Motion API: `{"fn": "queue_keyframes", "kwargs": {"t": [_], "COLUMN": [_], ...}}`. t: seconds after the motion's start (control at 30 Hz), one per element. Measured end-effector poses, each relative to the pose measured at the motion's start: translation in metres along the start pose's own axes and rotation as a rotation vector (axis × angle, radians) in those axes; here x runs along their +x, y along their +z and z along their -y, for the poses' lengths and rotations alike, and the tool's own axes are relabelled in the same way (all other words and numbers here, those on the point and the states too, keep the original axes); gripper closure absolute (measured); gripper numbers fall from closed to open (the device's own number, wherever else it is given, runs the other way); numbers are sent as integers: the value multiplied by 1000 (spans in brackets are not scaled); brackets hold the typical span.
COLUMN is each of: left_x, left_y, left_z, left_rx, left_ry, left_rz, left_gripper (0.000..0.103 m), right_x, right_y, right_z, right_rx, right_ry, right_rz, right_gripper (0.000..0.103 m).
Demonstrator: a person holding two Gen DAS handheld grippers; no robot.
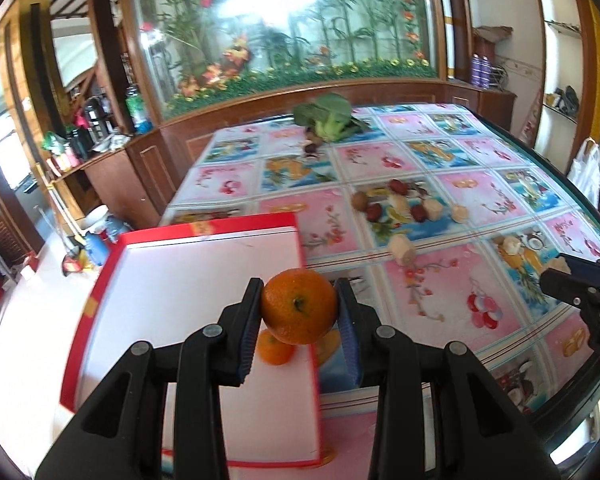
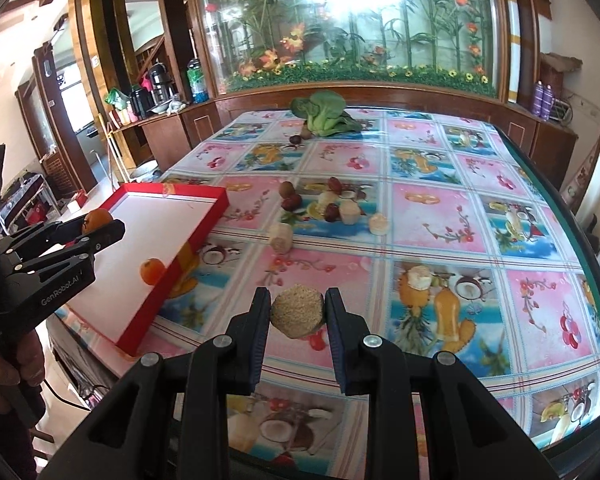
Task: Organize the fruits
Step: 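Carry the beige slice and the orange over the tray with both tools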
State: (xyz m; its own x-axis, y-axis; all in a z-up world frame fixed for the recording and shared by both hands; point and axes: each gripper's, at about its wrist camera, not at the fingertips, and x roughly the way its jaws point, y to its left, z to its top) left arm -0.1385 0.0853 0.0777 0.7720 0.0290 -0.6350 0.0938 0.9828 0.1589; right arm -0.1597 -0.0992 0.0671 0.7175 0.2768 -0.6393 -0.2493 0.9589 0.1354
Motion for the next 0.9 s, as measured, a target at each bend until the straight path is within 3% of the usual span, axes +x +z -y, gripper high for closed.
{"fn": "queue_keyframes", "kwargs": {"t": [0.43, 0.9], "left_x": [-18, -22], "left_y": [-18, -29], "left_z": [-45, -71], "left_rx": [-73, -116], "left_ry": [115, 143], "left_rz": [28, 28], "left_gripper": [65, 65], "right_x": [4, 8], "right_y": [13, 15], "right_z": [-48, -66], "right_rx": [-88, -124], "right_ry": [55, 68], "right_rz": [18, 17], "right_gripper": [76, 76]}}
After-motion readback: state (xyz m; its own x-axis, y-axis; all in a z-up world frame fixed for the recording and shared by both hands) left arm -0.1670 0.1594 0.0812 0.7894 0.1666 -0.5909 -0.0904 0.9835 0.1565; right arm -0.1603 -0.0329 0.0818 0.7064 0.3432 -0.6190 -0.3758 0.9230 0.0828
